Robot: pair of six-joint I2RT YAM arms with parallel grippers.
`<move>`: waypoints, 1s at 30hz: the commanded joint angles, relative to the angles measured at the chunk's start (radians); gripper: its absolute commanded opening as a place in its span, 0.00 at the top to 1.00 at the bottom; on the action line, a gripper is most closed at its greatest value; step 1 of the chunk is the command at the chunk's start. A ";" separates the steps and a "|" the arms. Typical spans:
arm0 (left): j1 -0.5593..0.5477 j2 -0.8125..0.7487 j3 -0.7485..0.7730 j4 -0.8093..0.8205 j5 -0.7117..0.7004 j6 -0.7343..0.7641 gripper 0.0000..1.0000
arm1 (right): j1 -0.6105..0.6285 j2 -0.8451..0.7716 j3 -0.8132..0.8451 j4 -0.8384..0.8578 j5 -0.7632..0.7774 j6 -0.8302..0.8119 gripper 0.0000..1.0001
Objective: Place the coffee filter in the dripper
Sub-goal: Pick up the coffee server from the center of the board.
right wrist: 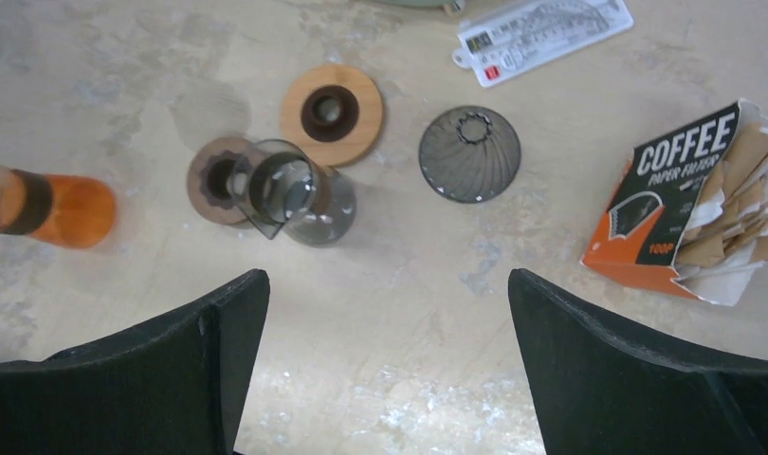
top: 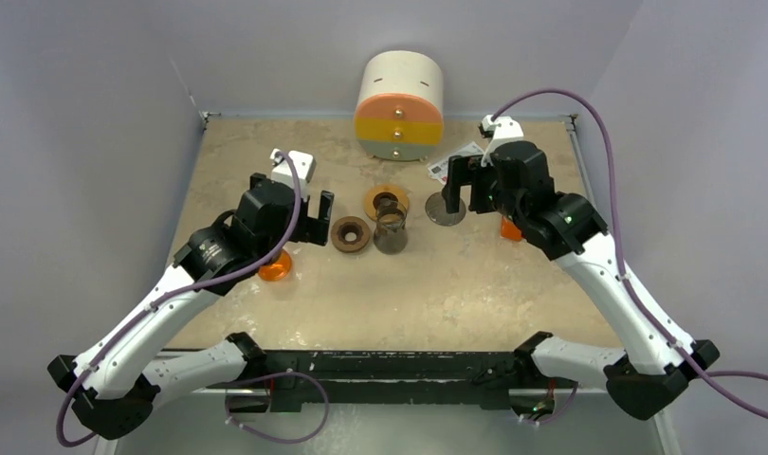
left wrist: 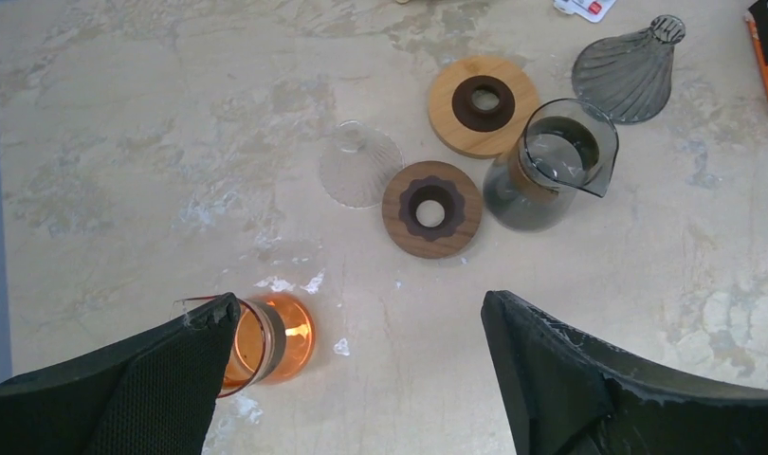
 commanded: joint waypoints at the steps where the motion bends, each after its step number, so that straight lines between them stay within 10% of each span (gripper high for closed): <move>1: 0.005 -0.026 -0.051 0.087 -0.046 0.017 0.02 | 0.002 0.064 0.033 -0.088 0.090 0.006 0.01; 30: 0.024 -0.077 -0.107 0.087 0.004 -0.017 0.07 | 0.001 0.297 0.025 0.077 -0.141 0.089 0.19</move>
